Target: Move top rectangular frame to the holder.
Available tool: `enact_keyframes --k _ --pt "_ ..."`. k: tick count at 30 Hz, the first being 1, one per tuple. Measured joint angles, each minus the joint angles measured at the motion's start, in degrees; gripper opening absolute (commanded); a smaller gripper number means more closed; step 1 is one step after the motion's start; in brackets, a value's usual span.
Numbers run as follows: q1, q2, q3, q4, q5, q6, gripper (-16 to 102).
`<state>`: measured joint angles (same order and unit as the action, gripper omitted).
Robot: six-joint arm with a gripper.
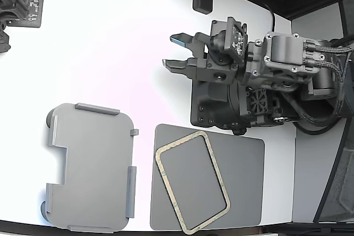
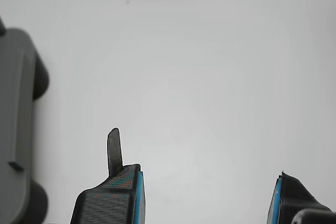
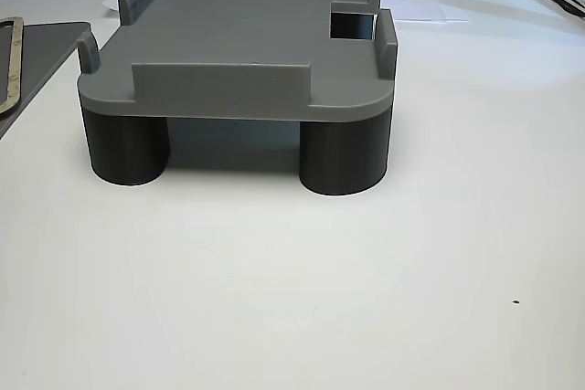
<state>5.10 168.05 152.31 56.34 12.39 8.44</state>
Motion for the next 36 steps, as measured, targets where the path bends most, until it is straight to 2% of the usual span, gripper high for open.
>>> enact_keyframes --k 4,9,13,19,23,28,30,34,36 --pt "0.0 0.0 2.1 -3.2 -1.6 -3.5 100" --pt "0.0 0.0 1.3 -14.2 -1.0 -12.5 100" --pt "0.0 -0.1 0.7 -15.6 -1.6 -13.7 100" --pt "3.9 -5.4 -5.3 -8.5 -4.2 -20.0 100" --pt "9.4 -12.4 -12.9 -0.4 -4.9 -28.7 100" --pt "17.5 -22.5 -24.2 10.2 -8.5 -40.0 100" --pt "21.3 -26.4 -28.3 13.7 -8.4 -42.9 100" --pt "30.1 -34.3 -36.5 18.8 -4.8 -43.1 100" --pt "34.5 -38.6 -40.8 21.1 -5.1 -40.0 100"
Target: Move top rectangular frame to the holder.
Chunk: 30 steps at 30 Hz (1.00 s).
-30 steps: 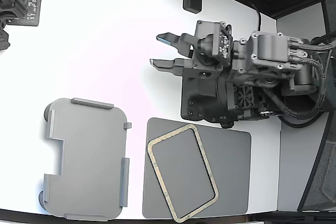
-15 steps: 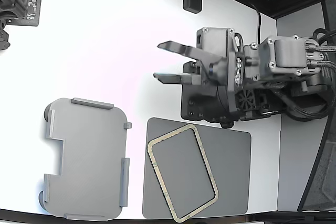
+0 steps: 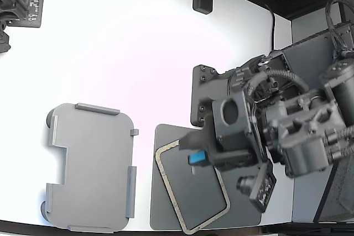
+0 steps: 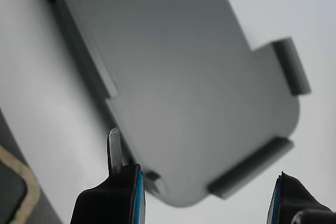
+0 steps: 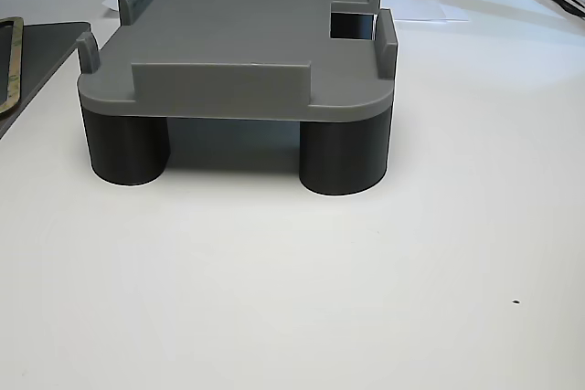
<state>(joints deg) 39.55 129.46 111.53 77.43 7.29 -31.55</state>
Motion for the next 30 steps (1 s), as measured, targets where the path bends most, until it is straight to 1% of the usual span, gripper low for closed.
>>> enact_keyframes --k 3,7,9,11,14,19,22,25,27,30 --pt "5.8 -6.7 -6.4 3.8 -1.6 3.1 100" --pt "12.5 -16.0 -14.4 9.3 1.1 -0.2 100" --pt "15.6 -19.9 -16.3 10.7 2.5 -4.2 100" --pt "18.2 -22.6 -16.4 10.5 2.6 -7.3 100" --pt "20.9 -25.5 -14.2 9.4 1.1 -10.1 100" --pt "23.8 -30.2 -10.8 7.4 -1.3 -15.1 100" --pt "24.4 -31.1 -9.1 6.0 -1.3 -18.2 100" --pt "24.4 -32.5 -9.3 4.6 -1.2 -18.5 100" --pt "24.4 -34.6 -11.1 4.1 -1.3 -18.3 96" --pt "24.2 -38.8 -14.0 3.3 -2.9 -17.0 94"
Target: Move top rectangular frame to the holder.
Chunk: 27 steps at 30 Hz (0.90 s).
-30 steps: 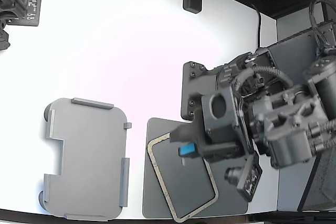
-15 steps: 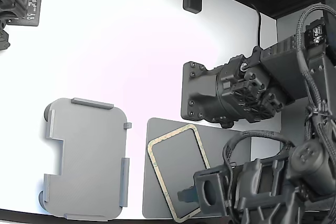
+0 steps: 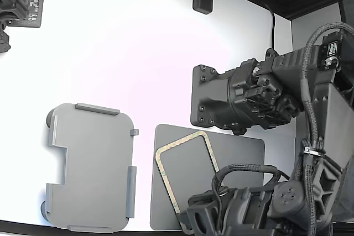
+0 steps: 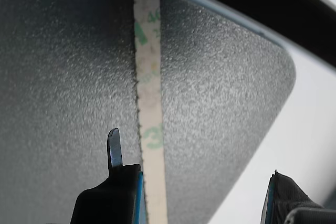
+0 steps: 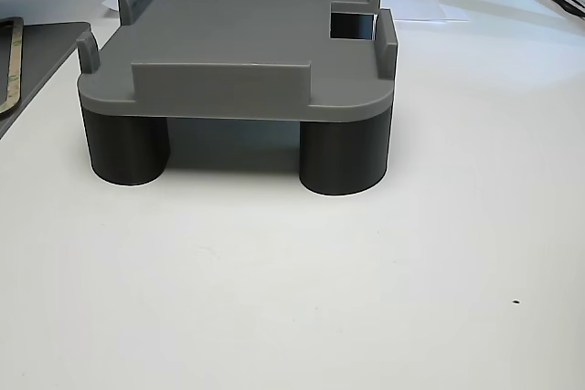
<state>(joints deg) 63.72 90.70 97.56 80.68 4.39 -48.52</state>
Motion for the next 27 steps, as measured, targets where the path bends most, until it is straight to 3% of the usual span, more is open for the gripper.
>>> enact_keyframes --k 18,24,27 --pt "-0.2 -8.0 -3.3 -1.1 -4.9 3.2 96" --pt "-0.2 -8.8 -2.1 -2.5 -5.5 2.7 93" --pt "-0.2 -8.8 -1.6 -2.5 -5.7 2.5 85"
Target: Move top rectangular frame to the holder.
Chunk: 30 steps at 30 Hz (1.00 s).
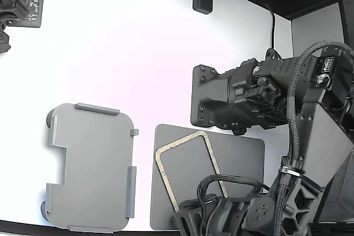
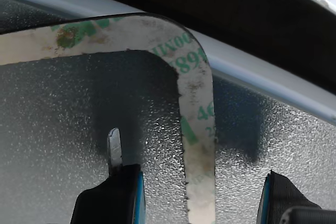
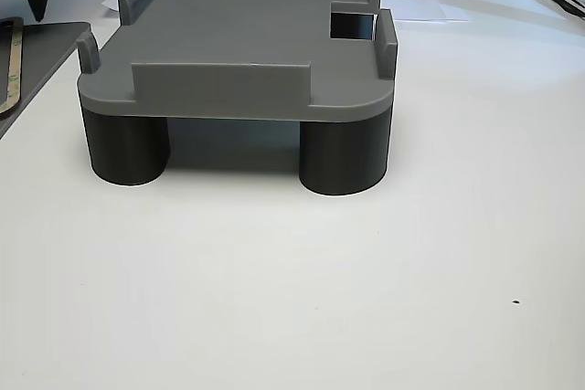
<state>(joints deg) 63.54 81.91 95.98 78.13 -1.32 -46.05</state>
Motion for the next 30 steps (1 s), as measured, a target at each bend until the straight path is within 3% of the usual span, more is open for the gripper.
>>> enact_keyframes --k 13,18,23,26,29,30 --pt "0.0 -0.8 0.9 -0.1 0.0 -4.5 84" --pt "0.0 -1.6 0.2 -0.3 0.3 -4.9 75" --pt "0.0 -2.5 -1.1 -0.3 0.9 -4.4 52" --pt "0.0 -2.5 -1.1 -0.3 1.9 -4.7 26" --pt "-0.1 -2.5 -0.9 -1.1 3.2 -5.0 -10" --pt "-0.1 -2.3 -0.8 -1.4 3.3 -5.0 -10"
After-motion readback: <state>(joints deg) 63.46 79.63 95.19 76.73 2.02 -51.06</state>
